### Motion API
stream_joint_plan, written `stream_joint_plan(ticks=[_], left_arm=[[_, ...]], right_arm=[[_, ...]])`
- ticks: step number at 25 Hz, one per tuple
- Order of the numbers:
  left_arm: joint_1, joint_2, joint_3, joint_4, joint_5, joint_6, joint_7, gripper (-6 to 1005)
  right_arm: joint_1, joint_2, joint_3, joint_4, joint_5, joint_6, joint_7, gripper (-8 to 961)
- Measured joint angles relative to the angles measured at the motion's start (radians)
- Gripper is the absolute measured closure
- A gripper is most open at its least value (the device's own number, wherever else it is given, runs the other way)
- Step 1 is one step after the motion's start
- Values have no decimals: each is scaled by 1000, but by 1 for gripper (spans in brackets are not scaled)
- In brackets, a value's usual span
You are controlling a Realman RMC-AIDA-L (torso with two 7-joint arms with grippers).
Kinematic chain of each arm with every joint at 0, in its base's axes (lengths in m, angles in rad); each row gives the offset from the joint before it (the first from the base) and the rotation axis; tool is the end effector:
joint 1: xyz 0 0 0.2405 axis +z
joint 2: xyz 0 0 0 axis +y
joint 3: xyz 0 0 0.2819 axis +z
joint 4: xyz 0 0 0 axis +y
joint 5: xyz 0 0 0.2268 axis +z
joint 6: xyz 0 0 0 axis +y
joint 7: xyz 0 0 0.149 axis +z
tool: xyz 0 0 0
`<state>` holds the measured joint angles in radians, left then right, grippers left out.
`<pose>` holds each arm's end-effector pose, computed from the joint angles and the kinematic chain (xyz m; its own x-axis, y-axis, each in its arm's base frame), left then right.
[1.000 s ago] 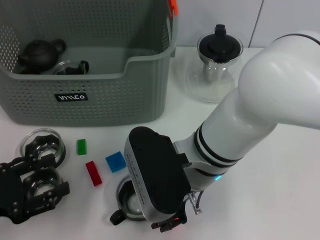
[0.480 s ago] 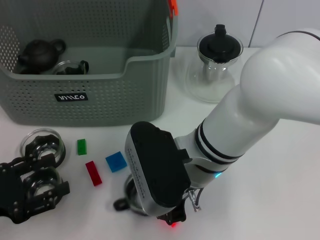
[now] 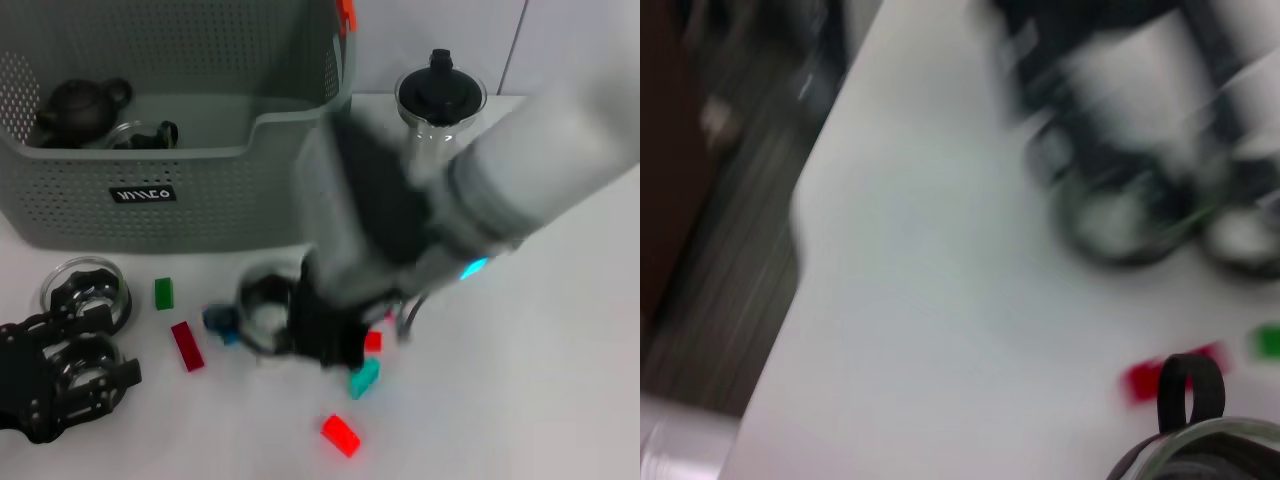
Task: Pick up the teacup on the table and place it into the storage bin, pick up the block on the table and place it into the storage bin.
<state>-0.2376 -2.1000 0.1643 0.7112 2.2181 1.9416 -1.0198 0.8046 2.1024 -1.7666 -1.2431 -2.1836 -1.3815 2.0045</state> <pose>-0.3796 0.2127 0.0309 0.7321 0.2382 0.6382 0.5114 -0.8111 -0.2839 0.0746 0.3470 -0.1215 0.9594 0.2138 0.1839 0.2044 -0.9765 0.0690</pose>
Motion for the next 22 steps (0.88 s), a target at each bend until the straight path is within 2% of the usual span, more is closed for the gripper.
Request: stream_joint_plan(ticks=[3,8,11,13,15,17,19,22], left_arm=[[0,0,0,-1,0,-8,0,266],[-4,0,0,-5,0,-20,0,266],[-11,1,0,-13,0,-25,0,266],[-17,2,0,-15,1,-26,0,266],[-24,2,0,-16,2,-27,-1,266],[-29,3,1,-16,1,-28,-2,266],[-35,4,1,-17,2,-27,-5,267],[-42,3,0,-16,6,-27,-7,267]], right_arm=[[-33,-3,221,-39,81,-103,-36,903],[-51,-6,594,-24,266,-336,-83,903],[-69,-8,747,4,397,-422,-128,903],[-81,-8,823,33,485,-431,-156,902],[-87,-7,864,60,548,-382,-176,902],[-81,-6,852,76,577,-290,-174,902],[-53,-7,799,81,562,-180,-144,902],[27,-6,696,92,473,16,-70,902]])
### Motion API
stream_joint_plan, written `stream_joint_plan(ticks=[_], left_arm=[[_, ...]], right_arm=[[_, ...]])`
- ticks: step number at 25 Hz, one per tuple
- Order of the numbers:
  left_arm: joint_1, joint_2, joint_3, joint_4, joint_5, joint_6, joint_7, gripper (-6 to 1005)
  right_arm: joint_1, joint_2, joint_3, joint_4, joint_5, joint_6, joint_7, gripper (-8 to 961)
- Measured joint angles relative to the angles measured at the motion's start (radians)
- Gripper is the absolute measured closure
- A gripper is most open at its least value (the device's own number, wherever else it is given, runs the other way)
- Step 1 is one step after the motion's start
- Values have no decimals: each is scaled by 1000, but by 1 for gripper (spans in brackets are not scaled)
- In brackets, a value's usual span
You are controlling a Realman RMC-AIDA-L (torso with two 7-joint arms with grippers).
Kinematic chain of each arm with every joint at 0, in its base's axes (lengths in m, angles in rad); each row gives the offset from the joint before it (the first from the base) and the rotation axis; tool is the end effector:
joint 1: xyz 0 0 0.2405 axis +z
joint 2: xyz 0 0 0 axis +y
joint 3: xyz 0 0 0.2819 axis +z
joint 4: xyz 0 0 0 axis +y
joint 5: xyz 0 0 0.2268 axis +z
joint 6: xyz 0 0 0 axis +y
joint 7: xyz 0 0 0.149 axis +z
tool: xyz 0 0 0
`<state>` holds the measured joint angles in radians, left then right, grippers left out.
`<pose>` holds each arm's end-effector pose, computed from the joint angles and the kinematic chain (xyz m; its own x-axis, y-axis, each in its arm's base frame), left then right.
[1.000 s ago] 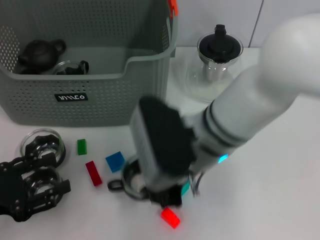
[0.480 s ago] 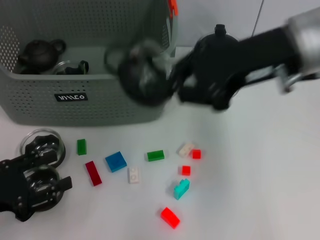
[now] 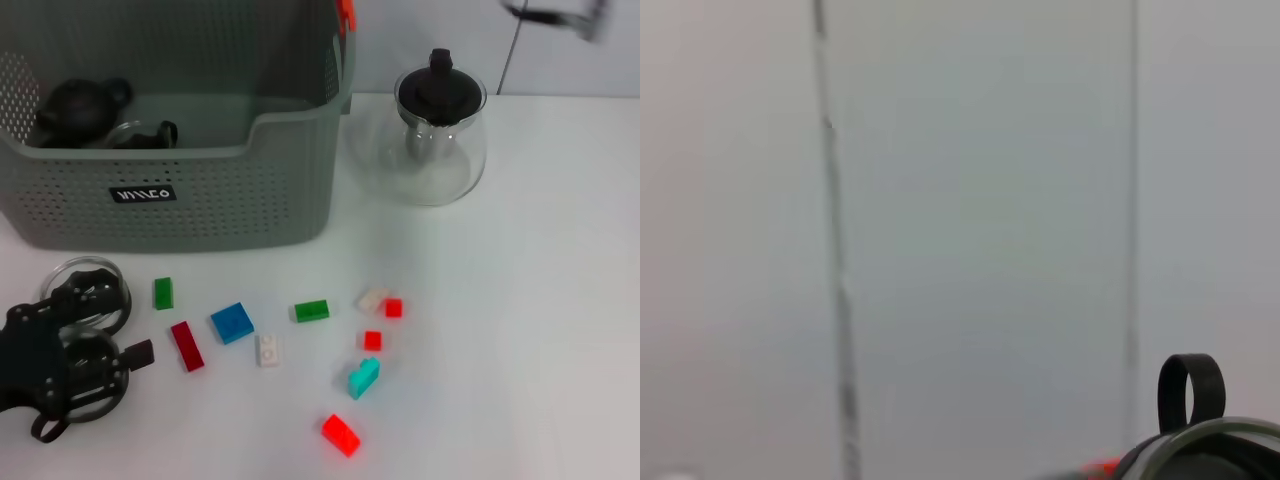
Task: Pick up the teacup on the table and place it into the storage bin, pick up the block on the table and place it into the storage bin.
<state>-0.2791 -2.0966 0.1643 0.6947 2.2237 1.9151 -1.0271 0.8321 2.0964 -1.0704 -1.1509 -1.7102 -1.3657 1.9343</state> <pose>-0.3739 0.2296 0.0284 0.7372 0.2296 0.6355 0.4988 -0.8194 -0.2825 0.0317 0.4330 0.0216 0.7931 -0.0818 -0.6035 -0.2034 -0.9696 -0.1359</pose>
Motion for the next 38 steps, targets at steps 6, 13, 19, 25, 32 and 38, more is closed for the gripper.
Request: stream_joint_plan(ticks=[6,13,19,25,32,38], left_arm=[[-2,-2,0,-18,2,-13,0,267],[-2,-2,1,-25,4,-34,-1,267],[-4,-2,3,-36,4,-35,-2,267],[-5,-2,5,-41,4,-39,-2,267],[-6,-2,8,-41,4,-39,-2,267],[-3,-3,9,-41,4,-33,-2,266]], right_arm=[[236,-1,-96,228,-215,312,120,901],[458,8,-162,631,-271,674,110,900],[543,27,-292,802,-227,867,110,900],[535,24,-425,816,-104,874,123,899],[539,14,-444,848,-107,839,186,899],[534,5,-469,852,-108,824,227,898]])
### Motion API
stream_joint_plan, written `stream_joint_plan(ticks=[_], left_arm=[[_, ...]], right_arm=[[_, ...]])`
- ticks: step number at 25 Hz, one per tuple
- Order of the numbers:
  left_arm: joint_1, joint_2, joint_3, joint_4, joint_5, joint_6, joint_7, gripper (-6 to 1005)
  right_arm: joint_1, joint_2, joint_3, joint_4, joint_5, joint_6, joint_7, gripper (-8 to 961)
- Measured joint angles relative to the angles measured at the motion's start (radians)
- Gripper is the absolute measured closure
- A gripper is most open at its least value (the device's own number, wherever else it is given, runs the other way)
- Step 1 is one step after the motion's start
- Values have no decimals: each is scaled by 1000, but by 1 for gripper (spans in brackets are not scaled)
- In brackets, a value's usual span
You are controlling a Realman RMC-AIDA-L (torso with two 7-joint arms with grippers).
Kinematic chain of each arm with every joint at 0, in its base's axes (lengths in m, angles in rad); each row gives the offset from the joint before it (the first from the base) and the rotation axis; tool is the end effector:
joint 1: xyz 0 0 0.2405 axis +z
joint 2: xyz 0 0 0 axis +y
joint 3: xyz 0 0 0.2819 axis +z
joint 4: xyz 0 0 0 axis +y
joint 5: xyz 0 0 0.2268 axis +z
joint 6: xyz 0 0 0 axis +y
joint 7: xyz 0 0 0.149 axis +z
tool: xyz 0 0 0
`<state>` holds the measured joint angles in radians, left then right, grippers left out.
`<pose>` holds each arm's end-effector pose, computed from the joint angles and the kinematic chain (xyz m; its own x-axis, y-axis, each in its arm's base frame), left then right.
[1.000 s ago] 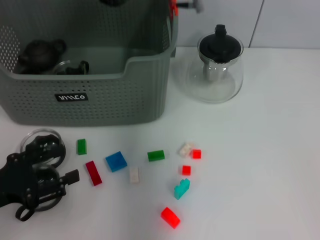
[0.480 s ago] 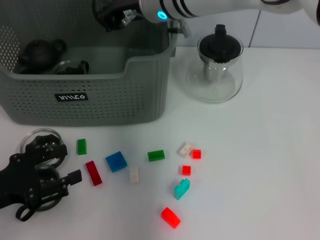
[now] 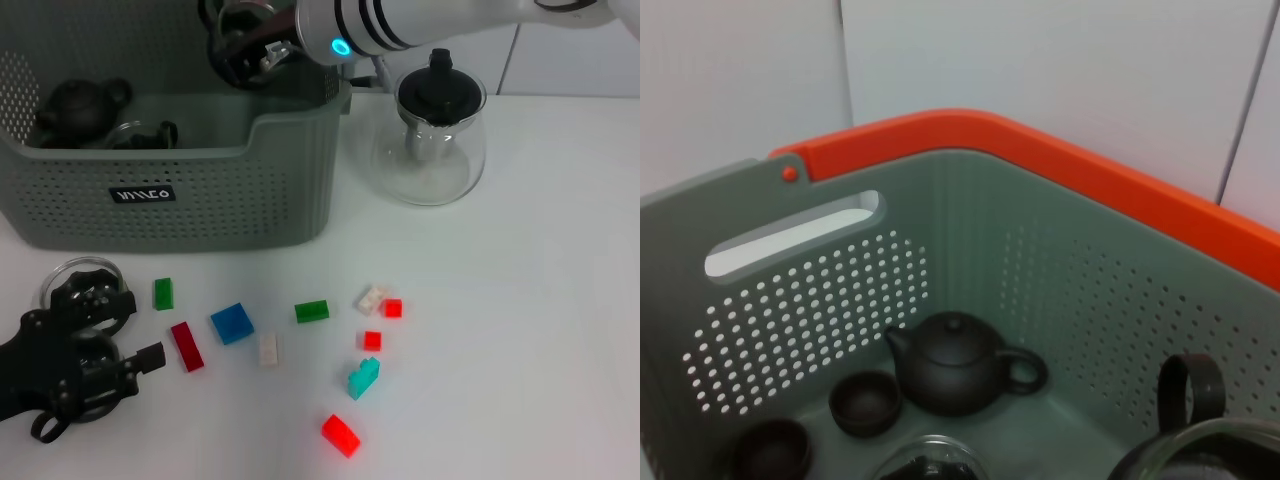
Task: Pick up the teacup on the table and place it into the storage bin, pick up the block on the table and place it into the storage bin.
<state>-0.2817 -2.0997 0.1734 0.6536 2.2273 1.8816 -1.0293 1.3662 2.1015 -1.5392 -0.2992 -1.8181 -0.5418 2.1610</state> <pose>-0.3744 0.2310 0.0176 0.7201 0.2568 0.6446 0.5230 -0.8113 -0.2611 0.0154 0.5113 -0.1383 0.9071 -0.3399 -0.2483 -0.4185 -0.7920 -0.4446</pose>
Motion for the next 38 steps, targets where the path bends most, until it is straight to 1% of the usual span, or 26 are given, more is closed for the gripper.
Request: stream_joint_plan(ticks=[10,21,26,28,30,32,34,35,36,38], left_arm=[[7,-3,0,-5,0,0,0,266],[7,-3,-4,-6,2,-6,0,266],[7,-3,-6,-6,2,-6,0,266],[7,-3,-7,-6,2,-6,0,266],[7,-3,-8,-6,2,-6,0,266],[7,-3,-8,-6,1,-5,1,266],[7,-3,-8,-6,0,-6,1,266],[7,-3,-8,-6,-1,-5,2,266],[7,-3,-8,-6,-2,-6,2,266],[6,-3,-8,-7,-4,-11,3,266]], right_arm=[[-4,1,-1,-4,-1,-37,-5,897],[-5,0,0,-1,-25,-29,29,896],[-12,-1,9,-3,-25,-27,29,740],[-31,-3,20,-28,-23,-29,29,667],[-80,-4,45,-96,-21,-41,22,582],[-157,-4,78,-206,-16,-64,5,498],[-307,1,120,-420,48,-105,-71,485],[-454,2,135,-586,184,-162,-215,479],[-454,2,135,-586,184,-162,-215,473],[-565,-2,148,-667,391,-271,-420,460]])
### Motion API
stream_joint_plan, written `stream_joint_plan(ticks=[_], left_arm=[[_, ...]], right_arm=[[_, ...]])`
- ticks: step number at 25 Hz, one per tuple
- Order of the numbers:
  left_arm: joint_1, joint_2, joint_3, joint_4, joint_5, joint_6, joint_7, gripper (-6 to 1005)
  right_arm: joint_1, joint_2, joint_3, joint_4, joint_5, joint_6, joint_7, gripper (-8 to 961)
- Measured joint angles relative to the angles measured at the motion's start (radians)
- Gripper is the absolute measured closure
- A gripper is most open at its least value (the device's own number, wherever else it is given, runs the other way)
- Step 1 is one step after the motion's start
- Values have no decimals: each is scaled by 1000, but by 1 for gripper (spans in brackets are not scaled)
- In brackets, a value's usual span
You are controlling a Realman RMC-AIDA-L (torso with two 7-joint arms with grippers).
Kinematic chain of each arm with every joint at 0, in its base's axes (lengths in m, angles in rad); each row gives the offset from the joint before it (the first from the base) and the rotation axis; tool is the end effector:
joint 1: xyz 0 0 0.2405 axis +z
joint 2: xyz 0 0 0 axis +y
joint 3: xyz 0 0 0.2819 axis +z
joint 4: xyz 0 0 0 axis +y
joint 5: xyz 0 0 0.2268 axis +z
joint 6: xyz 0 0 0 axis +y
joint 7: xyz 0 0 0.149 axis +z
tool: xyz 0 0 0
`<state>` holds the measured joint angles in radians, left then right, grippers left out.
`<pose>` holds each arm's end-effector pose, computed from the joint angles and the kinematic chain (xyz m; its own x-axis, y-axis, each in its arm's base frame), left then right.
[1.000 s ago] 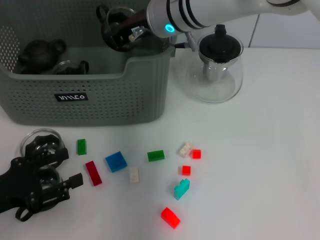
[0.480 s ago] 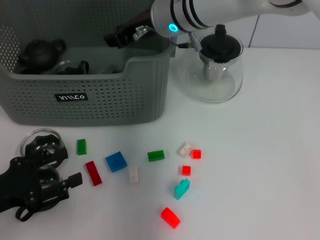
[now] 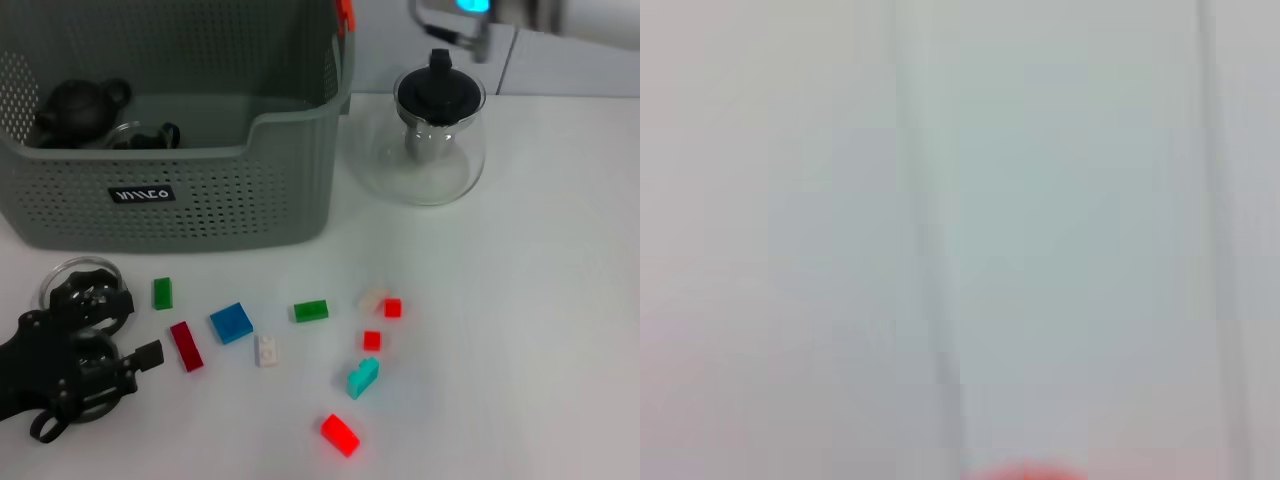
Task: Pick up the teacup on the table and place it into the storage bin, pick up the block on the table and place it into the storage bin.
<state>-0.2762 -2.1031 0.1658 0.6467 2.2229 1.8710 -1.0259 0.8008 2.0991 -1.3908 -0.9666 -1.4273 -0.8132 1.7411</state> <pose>-0.3762 0.2297 0.0159 0.7134 0.2595 0.6509 0.5361 -0.8003 -0.2685 0.0435 0.4677 -0.0372 0.7266 -0.0977 -0.6800 -0.3991 -0.8657 -0.3020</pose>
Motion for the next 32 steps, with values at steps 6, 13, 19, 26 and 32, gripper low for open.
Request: stream_joint_plan(ticks=[6,13,19,26,32], left_arm=[[-13,3,0,-2,-2,-13,-2,267],[-28,11,-2,-2,-3,-13,-16,267],[-47,18,3,2,-2,-5,-40,267],[-56,19,57,235,5,104,-270,267],[-97,27,228,693,50,167,-777,266]], right_arm=[[-225,-10,95,106,363,-473,-482,464],[-409,-21,118,156,154,-689,-514,430],[-466,-5,123,202,33,-694,-622,401],[-448,-7,160,263,-15,-681,-635,115],[-441,-5,173,279,-20,-667,-631,10]])
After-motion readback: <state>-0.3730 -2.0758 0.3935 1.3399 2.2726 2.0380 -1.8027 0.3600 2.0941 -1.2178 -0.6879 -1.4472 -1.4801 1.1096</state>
